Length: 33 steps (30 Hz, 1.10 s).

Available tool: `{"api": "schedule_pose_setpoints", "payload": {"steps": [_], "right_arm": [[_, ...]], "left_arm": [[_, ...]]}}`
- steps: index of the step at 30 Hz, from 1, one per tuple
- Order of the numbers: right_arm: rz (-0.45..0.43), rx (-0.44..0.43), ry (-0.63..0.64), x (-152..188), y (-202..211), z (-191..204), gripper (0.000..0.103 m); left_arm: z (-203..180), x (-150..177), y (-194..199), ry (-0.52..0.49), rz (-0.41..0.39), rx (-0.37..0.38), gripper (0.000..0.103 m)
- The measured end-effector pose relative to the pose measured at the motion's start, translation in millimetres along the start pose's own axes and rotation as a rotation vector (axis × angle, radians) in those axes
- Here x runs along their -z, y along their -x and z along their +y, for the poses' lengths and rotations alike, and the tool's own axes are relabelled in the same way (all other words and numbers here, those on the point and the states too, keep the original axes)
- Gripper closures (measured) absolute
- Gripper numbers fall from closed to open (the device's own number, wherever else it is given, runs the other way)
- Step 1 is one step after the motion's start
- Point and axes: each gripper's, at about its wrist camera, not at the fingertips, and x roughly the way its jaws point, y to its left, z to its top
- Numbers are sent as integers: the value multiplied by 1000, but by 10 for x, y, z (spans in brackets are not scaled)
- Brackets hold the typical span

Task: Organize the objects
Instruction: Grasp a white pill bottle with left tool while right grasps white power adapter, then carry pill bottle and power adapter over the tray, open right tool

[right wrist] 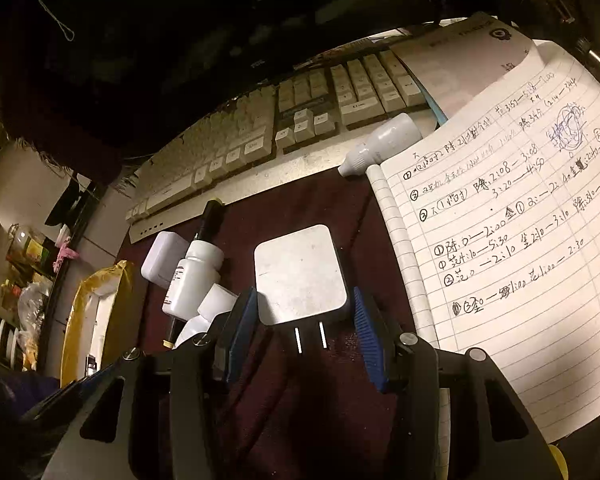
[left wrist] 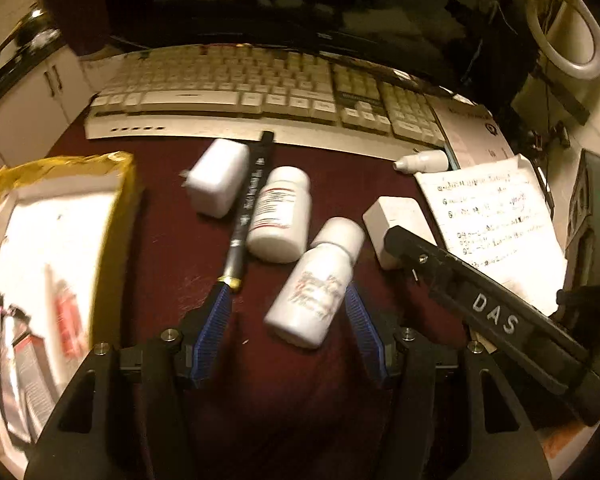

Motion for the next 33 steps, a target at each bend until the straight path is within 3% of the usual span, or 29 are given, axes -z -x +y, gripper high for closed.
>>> {"api": "schedule_pose_setpoints", "payload": {"steps": [5,9,16,22,27,30,33], "right_arm": [[0,-9,-9,1,-7,-18,59],[-1,-2,6,17,-14,12,59],[-1,8,55,38,-47,119,47],[2,68,113,47,-81,213,46],[39,189,158,-34,-191,350,46],[21,298,238,17,-252,451,61],[30,294,235,48,-210,424,62]], "left_arm": [[-58,-24,-144,-8,38,41,63],[-72,38,-69,-30,26,25,67],[232,293,170,71,43,109,68],[289,502,331,71,24,83,69],[267,551,309,42,18,56,68],[257,561,296,36,3,32,68],[242,551,260,24,11,30,68]]}}
